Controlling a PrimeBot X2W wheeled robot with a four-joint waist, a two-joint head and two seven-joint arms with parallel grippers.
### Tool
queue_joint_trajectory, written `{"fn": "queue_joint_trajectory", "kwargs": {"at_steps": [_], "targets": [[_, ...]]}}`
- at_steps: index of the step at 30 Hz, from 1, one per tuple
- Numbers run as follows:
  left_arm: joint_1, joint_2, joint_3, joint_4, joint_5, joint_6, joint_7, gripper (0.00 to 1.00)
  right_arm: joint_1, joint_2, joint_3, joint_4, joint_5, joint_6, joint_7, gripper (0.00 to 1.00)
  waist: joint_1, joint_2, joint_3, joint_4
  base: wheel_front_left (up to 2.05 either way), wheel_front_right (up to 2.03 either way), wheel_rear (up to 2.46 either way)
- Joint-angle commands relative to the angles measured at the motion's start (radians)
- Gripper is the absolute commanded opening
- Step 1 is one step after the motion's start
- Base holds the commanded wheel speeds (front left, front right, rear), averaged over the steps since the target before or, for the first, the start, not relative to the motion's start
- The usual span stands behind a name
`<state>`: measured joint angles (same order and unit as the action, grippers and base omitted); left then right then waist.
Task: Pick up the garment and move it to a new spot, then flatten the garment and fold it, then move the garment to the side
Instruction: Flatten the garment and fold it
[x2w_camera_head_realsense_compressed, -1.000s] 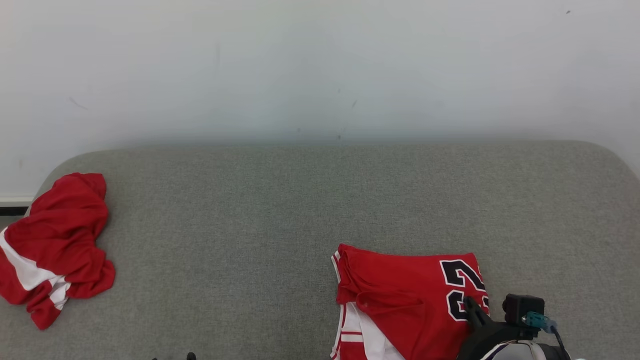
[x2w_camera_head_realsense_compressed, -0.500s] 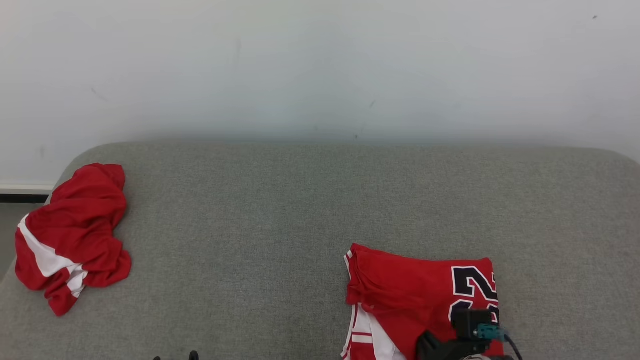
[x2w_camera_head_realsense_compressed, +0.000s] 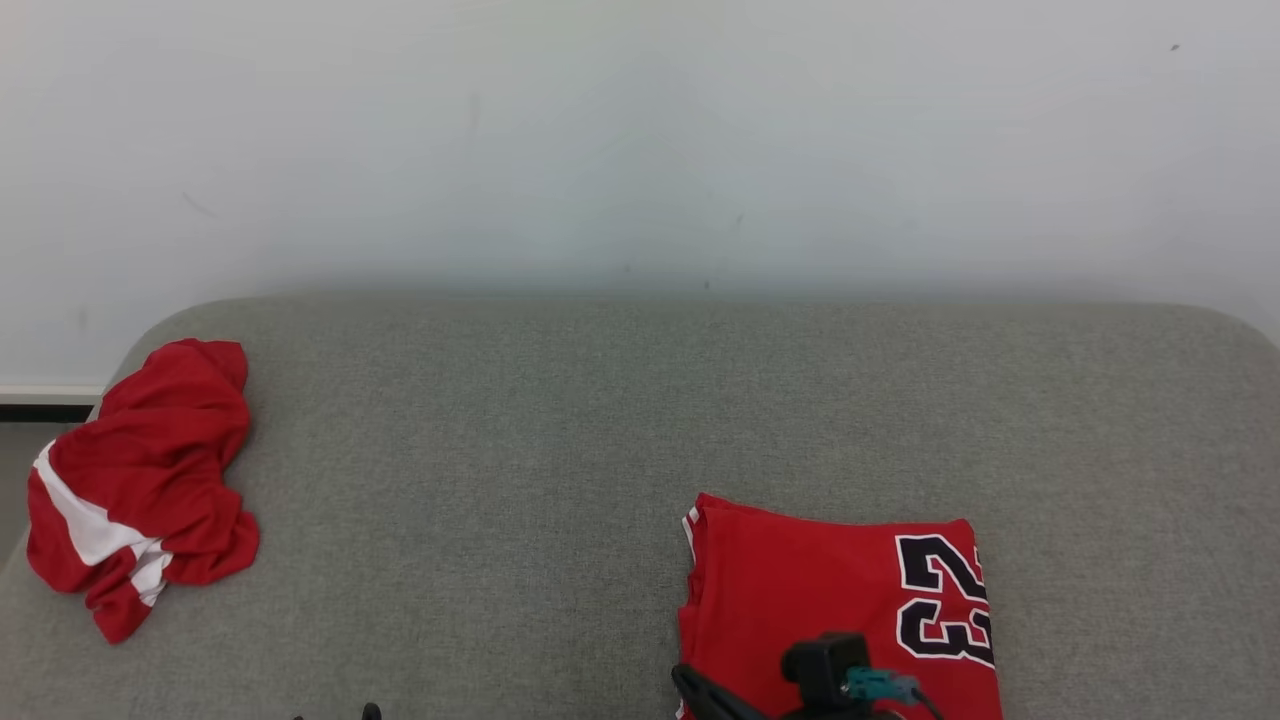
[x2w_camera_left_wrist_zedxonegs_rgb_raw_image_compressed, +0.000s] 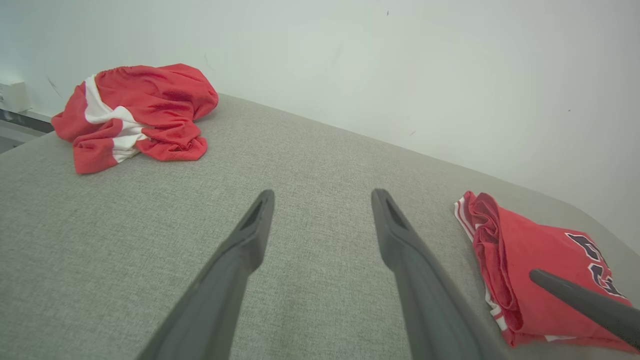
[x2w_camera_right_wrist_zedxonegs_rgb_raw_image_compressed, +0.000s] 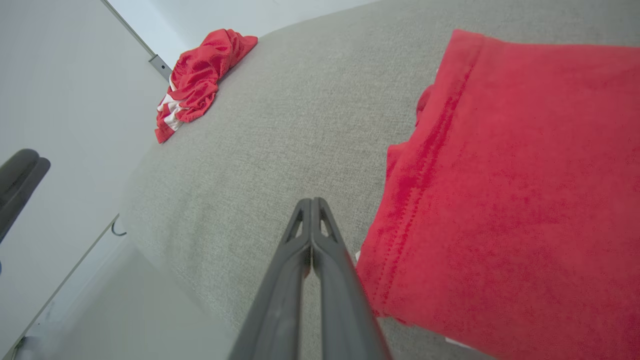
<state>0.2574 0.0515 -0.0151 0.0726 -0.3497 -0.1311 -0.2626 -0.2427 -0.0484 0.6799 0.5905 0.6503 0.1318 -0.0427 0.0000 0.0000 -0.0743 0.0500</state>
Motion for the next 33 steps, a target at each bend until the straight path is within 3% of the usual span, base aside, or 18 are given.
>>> {"fn": "queue_joint_trajectory", "kwargs": {"at_steps": [1, 2, 3, 5, 6, 13, 20, 25, 33], "targets": [[0.007, -0.002, 0.005, -0.003, -0.002, 0.001, -0.003, 1.00, 0.005, -0.004, -0.019, -0.009, -0.011, -0.002, -0.016, 0.00, 0.0000, 0.0000, -0.006, -0.010, 0.00, 0.00, 0.00], [0.010, -0.002, 0.011, -0.005, -0.003, 0.001, -0.003, 1.00, 0.008, -0.003, -0.044, -0.016, -0.022, -0.002, -0.032, 0.03, 0.0000, 0.0000, -0.010, -0.017, 0.00, 0.00, 0.00], [0.013, -0.002, 0.013, -0.008, -0.003, 0.001, -0.003, 1.00, 0.013, -0.003, -0.069, -0.019, -0.040, -0.002, -0.046, 0.34, 0.0000, 0.0000, -0.012, -0.023, 0.00, 0.00, 0.00], [0.017, -0.002, 0.025, -0.010, -0.005, 0.001, -0.003, 1.00, 0.024, -0.003, -0.130, -0.034, -0.084, -0.002, -0.080, 0.49, 0.0000, 0.0000, -0.016, -0.040, 0.00, 0.00, 0.00], [0.019, -0.002, 0.029, -0.011, -0.005, 0.001, -0.003, 1.00, 0.029, -0.002, -0.162, -0.048, -0.107, -0.002, -0.102, 1.00, 0.0000, 0.0000, -0.017, -0.048, 0.00, 0.00, 0.00], [0.018, -0.002, 0.074, -0.014, 0.004, 0.001, -0.003, 1.00, 0.108, -0.003, -0.414, -0.151, -0.338, -0.003, -0.193, 1.00, 0.0000, 0.0000, -0.031, -0.118, 0.00, 0.00, 0.00], [0.023, -0.002, 0.113, -0.004, 0.012, 0.001, -0.003, 1.00, 0.177, -0.002, -0.547, -0.248, -0.472, -0.003, -0.200, 1.00, 0.0000, 0.0000, -0.036, -0.176, 0.00, 0.00, 0.00], [0.025, -0.002, 0.146, 0.013, 0.035, 0.001, -0.003, 1.00, 0.201, -0.014, -0.574, -0.283, -0.528, -0.003, -0.182, 1.00, 0.0000, 0.0000, -0.028, -0.207, 0.00, 0.00, 0.00], [0.048, -0.001, 0.178, 0.006, 0.053, 0.002, -0.003, 1.00, 0.216, -0.065, -0.527, -0.223, -0.501, -0.003, -0.175, 1.00, 0.0000, 0.0000, -0.022, -0.203, 0.00, 0.00, 0.00]]}}
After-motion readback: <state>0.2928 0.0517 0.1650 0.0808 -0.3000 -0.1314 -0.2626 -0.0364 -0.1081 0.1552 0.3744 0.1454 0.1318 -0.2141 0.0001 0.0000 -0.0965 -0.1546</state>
